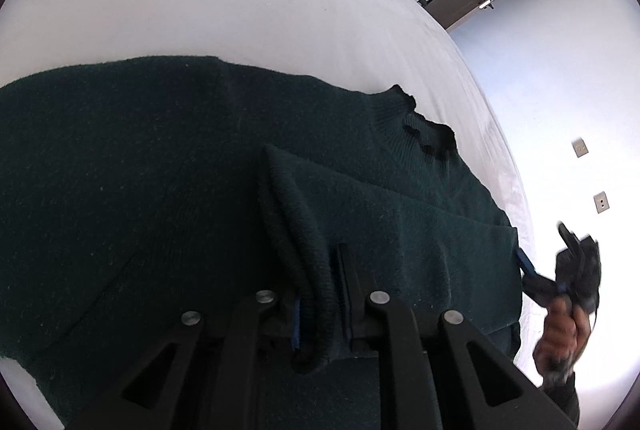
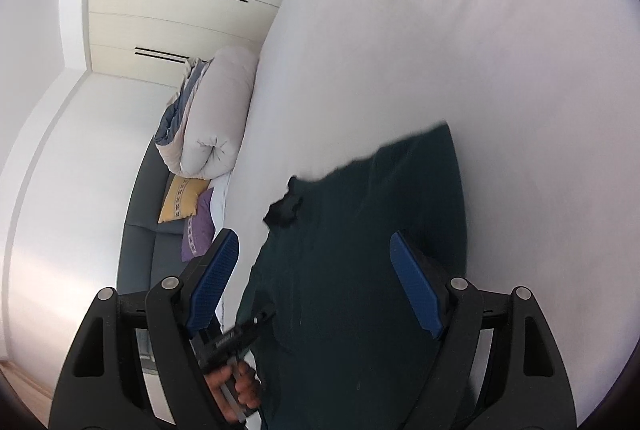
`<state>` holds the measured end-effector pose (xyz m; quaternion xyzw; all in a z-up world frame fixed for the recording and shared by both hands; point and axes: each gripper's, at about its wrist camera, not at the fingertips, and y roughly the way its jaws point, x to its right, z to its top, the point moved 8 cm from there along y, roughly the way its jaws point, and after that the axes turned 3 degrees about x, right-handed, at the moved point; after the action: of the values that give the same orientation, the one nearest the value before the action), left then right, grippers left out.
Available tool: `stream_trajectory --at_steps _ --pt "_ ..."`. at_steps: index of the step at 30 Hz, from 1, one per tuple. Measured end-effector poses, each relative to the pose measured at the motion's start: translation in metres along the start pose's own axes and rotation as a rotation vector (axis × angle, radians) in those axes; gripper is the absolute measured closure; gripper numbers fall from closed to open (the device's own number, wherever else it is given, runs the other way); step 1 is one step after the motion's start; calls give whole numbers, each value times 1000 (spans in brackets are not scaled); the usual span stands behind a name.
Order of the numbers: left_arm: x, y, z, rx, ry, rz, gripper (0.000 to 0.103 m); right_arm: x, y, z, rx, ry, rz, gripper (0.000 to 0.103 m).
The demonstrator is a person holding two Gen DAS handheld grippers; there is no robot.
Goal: Fold small clothes
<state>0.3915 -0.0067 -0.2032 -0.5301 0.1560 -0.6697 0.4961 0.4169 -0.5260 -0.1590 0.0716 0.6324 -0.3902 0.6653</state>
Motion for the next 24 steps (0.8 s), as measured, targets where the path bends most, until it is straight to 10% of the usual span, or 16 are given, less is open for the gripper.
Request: stream_trajectory --at_steps 11,14,18,24 --pt "-11 -12 -2 26 -28 -89 85 8 6 -69 -179 -30 -3 26" --pt "-13 -26 -3 36 -49 -103 64 14 -9 -84 -165 -27 -8 26" --pt "-20 -83 -7 151 -60 -70 6 -5 -42 -97 -82 -9 37 25" --pt "-120 -205 -31 387 -350 -151 3 -44 -50 -164 -107 -73 49 25"
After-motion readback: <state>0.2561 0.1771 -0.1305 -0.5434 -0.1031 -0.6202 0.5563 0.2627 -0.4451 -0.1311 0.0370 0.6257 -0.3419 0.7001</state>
